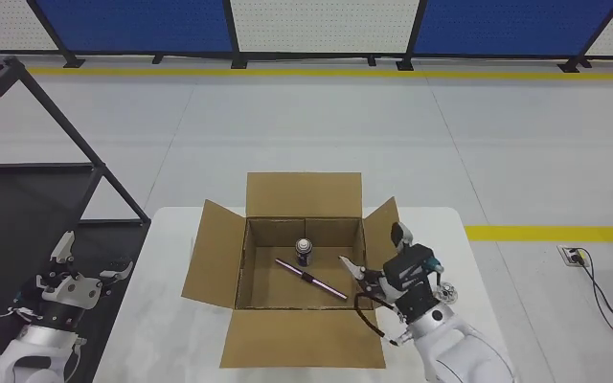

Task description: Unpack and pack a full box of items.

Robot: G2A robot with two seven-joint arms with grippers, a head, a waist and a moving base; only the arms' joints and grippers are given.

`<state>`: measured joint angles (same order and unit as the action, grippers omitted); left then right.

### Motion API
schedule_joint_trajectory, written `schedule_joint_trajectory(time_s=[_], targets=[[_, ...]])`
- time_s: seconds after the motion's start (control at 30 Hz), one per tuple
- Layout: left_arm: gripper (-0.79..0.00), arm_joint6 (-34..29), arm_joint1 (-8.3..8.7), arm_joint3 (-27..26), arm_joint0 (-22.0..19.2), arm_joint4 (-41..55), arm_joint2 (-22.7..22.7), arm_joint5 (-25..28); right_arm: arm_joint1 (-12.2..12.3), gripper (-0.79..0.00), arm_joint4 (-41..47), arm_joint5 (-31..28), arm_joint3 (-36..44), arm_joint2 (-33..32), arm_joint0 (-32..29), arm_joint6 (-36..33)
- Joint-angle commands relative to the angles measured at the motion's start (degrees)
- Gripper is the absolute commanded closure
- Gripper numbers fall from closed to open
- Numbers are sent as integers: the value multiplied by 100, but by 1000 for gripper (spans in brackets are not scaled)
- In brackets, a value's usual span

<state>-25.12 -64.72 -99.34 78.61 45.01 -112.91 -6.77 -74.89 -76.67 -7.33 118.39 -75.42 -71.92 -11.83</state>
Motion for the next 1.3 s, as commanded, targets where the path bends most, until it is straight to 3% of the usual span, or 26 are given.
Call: schedule_joint_trajectory(time_s=[0.0, 0.2, 0.4, 0.8, 0.9, 1.27], targets=[[-785, 0, 0, 0, 0, 0, 0, 0, 15, -785, -19, 147, 235, -198, -302, 162], [-785, 0, 0, 0, 0, 0, 0, 0, 46, -785, 175, 462, 640, -801, -1156, 674], [-785, 0, 0, 0, 0, 0, 0, 0, 49, -785, 476, 841, 544, -1284, -1579, 618], [-785, 0, 0, 0, 0, 0, 0, 0, 24, -785, 813, 1779, -387, -1780, -1435, -140], [-785, 0, 0, 0, 0, 0, 0, 0, 24, -785, 882, 1830, -512, -1762, -1290, -543], [-785, 0, 0, 0, 0, 0, 0, 0, 24, -785, 882, 1830, -512, -1762, -1290, -543]])
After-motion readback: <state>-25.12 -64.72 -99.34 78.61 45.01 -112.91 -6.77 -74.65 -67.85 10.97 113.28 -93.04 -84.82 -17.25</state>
